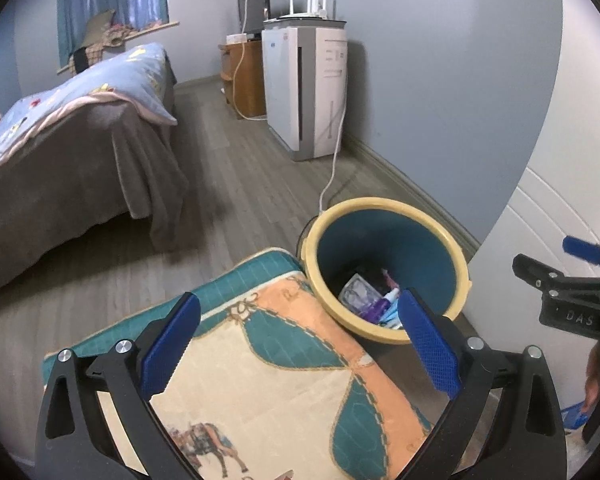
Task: Collect trash
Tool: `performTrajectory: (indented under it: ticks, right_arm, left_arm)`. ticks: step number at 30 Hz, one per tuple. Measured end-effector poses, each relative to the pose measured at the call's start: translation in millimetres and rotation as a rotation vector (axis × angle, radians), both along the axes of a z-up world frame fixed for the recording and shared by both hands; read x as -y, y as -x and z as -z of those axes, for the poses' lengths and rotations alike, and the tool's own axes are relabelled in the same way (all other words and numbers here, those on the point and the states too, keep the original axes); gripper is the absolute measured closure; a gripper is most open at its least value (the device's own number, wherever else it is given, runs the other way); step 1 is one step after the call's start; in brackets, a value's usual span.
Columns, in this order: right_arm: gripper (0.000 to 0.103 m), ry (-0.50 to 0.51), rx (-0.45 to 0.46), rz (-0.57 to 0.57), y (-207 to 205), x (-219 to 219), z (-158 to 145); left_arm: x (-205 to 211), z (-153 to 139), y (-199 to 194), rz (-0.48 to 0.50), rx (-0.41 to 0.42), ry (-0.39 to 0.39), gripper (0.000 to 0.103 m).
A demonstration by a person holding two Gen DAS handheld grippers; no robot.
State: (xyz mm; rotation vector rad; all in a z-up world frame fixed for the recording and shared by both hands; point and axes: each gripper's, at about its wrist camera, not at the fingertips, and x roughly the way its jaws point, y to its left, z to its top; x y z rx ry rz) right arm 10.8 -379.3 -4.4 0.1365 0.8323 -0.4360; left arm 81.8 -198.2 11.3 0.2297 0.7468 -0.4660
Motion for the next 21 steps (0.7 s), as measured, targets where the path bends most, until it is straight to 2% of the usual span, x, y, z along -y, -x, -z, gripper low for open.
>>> performTrajectory:
  ticks: [4, 21]
  right_arm:
    - [0.006, 0.021, 0.015, -0.013, 0.1, -2.9, -0.8]
    - [0.006, 0.029, -0.009, 0.003, -0.6, -4.5, 2.5]
  left_arm:
    - [0.8, 4.5, -3.1, 0.001, 0.005, -0.018, 0.005]
    - [1.2, -1.5, 3.3, 0.015, 0.016, -0.008, 0.005]
